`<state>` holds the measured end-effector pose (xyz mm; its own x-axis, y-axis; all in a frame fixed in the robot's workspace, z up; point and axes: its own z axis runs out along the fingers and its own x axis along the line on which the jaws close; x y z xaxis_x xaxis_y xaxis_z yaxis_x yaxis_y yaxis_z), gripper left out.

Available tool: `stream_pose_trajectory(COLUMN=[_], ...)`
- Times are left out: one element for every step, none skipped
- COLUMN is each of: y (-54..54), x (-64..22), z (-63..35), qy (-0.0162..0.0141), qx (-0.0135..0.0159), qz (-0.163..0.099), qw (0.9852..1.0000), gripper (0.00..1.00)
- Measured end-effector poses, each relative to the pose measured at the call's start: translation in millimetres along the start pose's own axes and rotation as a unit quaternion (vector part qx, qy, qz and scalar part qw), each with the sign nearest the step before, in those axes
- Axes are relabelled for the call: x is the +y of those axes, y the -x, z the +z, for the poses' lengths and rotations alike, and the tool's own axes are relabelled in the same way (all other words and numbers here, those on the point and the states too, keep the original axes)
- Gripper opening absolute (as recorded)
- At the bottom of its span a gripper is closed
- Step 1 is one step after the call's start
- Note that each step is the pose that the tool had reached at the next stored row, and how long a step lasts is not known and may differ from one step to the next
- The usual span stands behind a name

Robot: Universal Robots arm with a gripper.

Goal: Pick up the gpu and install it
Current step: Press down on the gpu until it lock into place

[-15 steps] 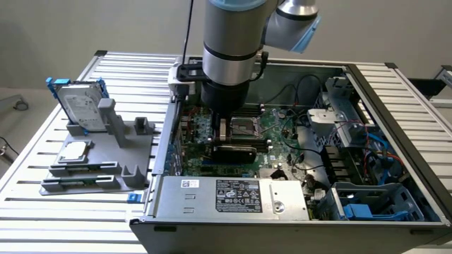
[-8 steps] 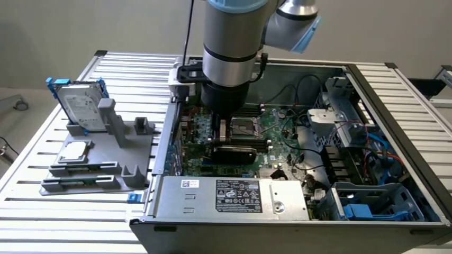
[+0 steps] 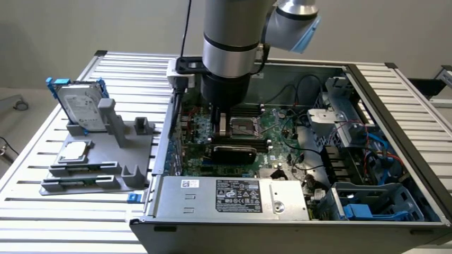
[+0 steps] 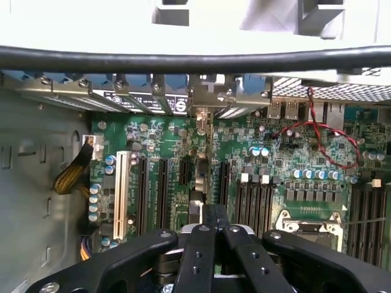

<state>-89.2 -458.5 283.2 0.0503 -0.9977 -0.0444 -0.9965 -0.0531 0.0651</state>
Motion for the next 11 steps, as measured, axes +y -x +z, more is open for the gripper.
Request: stream_pose_trajectory(y=[0.1,0.1,0.1,0.2,0.2,0.3,0.4,0.5,0.5,0.5,0.6], x=[0.6,1.2,2.0,3.2,4.6,5.7,6.8,7.8,8.7,9.6,10.5], z=[-0.7,-0.8,-0.9,-0.8,-0.8,-0.8,-0.8,-0.7,-0.6,-0.6,-0.5], qy=[0.0,0.0,0.0001,0.0,0.0003,0.0006,0.0018,0.0044,0.0084,0.0137,0.0198], qx=[0.0,-0.0001,0.0,-0.0001,0.0,0.0,-0.0001,-0.0003,-0.0005,-0.0007,-0.0011], qz=[0.0,0.0,0.0,0.0,0.0,0.0,0.0,0.0,0.0,0.0,0.001], qw=[1.0,1.0,1.0,1.0,1.0,1.0,1.0,1.0,1.0,0.9999,0.9998], gripper=[0.11,0.11,0.11,0.11,0.11,0.11,0.11,0.11,0.11,0.11,0.11])
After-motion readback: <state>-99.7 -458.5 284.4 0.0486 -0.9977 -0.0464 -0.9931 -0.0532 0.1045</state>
